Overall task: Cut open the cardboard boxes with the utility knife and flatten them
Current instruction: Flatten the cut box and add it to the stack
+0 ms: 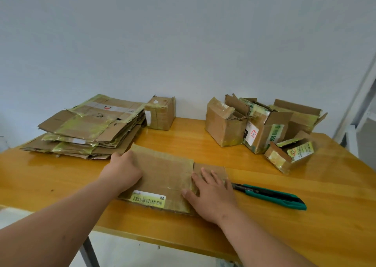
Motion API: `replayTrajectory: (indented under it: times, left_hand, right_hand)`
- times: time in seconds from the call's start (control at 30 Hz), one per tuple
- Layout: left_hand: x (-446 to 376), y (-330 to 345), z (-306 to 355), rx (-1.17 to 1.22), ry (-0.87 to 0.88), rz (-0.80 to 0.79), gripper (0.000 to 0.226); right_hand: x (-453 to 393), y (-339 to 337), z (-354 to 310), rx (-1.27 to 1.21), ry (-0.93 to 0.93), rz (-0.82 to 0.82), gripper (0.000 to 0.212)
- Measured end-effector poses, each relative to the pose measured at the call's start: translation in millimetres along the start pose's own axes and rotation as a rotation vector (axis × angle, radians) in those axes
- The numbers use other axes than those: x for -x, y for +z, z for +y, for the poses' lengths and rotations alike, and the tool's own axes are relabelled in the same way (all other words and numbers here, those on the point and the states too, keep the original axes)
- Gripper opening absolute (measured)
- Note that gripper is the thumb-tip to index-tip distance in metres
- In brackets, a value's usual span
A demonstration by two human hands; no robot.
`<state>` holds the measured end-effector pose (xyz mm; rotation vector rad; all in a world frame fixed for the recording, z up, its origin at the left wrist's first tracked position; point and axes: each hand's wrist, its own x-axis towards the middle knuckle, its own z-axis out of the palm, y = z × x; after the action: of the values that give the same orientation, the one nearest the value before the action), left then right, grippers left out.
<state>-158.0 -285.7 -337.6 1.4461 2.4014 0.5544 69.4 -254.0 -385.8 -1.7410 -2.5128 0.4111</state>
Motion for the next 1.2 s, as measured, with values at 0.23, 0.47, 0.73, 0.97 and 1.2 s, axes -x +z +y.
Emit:
replayTrajectory:
  times: [0.23, 0.47, 0.73, 0.97, 1.2]
  left_hand:
    - [-10, -20, 4, 0.033, 0.143, 0.2, 0.064]
    - [-22, -47, -1, 0.052, 0.299, 0.261, 0.062]
    - [-35, -68, -18, 0.044, 0.394, 0.194, 0.061]
    - [-38, -69, -31, -0.009, 0.169, 0.506, 0.086]
    - [-30, -59, -37, 0.707, 0.142, 0.038, 0.101]
  right_hand:
    - [-2, -29, -7, -0.108, -0.024, 0.208, 0.077]
    - [-20, -51, -20, -0.223, 0.048, 0.19, 0.087]
    - [-40, -61, -37, -0.505, 0.089, 0.056, 0.068]
    - [-48, -63, -54, -0.554, 0.059, 0.275, 0.023]
    - [-72, -58, -81, -1.036, 0.167, 0.361, 0.021]
